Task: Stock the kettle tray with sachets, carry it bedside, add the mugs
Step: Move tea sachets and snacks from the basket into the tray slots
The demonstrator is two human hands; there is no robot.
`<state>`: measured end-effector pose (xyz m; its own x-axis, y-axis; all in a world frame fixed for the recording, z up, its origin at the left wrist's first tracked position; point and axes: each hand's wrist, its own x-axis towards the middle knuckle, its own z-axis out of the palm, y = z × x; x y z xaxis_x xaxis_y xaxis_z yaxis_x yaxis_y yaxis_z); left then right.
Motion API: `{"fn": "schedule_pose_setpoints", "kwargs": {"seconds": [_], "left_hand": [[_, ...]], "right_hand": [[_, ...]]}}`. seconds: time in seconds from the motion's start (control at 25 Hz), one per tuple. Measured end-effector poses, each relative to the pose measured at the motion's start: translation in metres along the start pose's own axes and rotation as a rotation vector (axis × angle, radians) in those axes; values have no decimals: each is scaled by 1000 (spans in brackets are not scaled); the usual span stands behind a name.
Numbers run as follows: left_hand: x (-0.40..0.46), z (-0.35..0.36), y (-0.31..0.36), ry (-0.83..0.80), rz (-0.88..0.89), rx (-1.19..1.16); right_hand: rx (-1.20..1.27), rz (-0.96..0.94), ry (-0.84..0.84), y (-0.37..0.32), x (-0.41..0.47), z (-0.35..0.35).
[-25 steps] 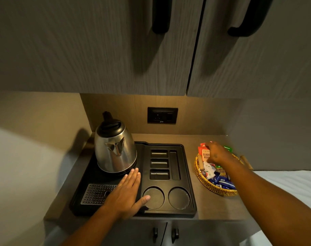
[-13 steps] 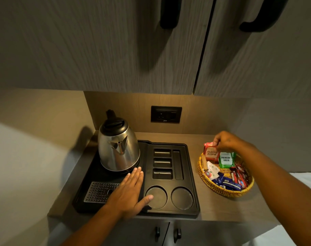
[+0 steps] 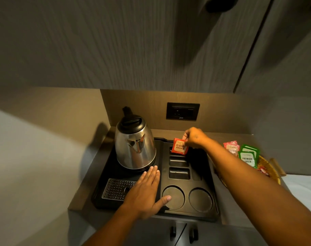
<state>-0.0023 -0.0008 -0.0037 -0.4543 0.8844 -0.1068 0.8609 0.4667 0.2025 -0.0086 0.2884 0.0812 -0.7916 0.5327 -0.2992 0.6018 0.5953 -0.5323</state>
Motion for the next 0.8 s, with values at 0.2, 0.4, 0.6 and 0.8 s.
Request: {"fn": "schedule_pose_setpoints", "kwargs": {"seconds": [0.2, 0.4, 0.6, 0.8], "left_hand": [[0, 0, 0, 13, -2, -4], [2, 6, -1, 52, -1, -20], [6, 10, -4, 51, 2, -13], [7, 11, -5, 28, -8, -12]], "right_hand": [[-90, 28, 56, 15, 16, 9], [-198, 46, 333, 100, -19, -46], [-497, 286, 253, 194, -66, -74], [-438, 262, 306, 208, -61, -72]]}}
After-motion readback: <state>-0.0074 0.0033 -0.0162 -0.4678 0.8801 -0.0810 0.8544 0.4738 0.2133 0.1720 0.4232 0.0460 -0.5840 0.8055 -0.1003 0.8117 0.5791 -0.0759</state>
